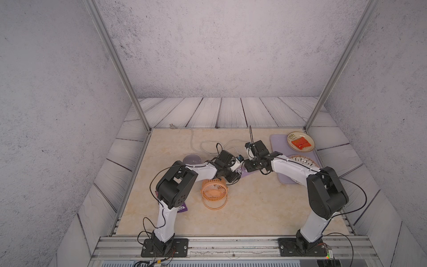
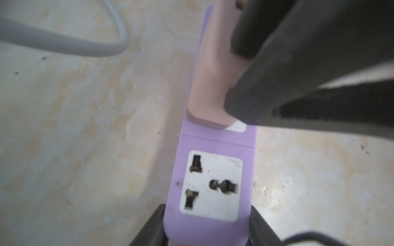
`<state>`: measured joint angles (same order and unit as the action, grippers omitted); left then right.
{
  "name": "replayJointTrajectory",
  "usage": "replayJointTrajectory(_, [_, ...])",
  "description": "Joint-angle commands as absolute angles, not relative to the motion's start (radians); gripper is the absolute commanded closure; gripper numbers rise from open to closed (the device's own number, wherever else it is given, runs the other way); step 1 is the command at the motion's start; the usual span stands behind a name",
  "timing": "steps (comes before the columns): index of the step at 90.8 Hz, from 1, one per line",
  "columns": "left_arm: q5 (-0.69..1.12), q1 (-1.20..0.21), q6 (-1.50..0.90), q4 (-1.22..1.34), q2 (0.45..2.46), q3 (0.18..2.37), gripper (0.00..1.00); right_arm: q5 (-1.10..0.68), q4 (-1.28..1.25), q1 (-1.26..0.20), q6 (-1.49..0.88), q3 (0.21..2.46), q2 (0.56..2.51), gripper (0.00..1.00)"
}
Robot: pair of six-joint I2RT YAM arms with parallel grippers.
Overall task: Unplug the desk fan from the power strip
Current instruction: Remove the plug from the socket.
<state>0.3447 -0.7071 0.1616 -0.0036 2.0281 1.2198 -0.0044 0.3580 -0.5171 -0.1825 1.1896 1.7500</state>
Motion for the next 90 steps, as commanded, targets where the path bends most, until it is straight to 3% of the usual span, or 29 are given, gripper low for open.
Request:
replayJointTrajectory(1, [0.396,-0.756,0.235,-0.072,2.036,1.217,1.00,-0.017,0.213,-0.553,-0.196,1.191,1.742,0.52])
replayJointTrajectory(18, [0.394,-0.756,0.235,-0.074,2.030,1.215,1.00,-0.032,0.131,-0.534,-0.208,1.125,1.697,0.43])
replayJointTrajectory(38, [0.397,-0.756,0.236,-0.074,2.026,1.213,1.00,-0.084,0.069,-0.521,-0.208,1.089,1.688,0.42])
replayJointTrajectory(59, [0.397,-0.756,0.236,-0.074,2.028,1.215,1.00,-0.108,0.018,-0.508,-0.210,1.055,1.682,0.44])
replayJointTrajectory(90, [0.397,-0.756,0.237,-0.073,2.031,1.213,1.00,-0.082,0.057,-0.505,-0.184,1.069,1.689,0.55])
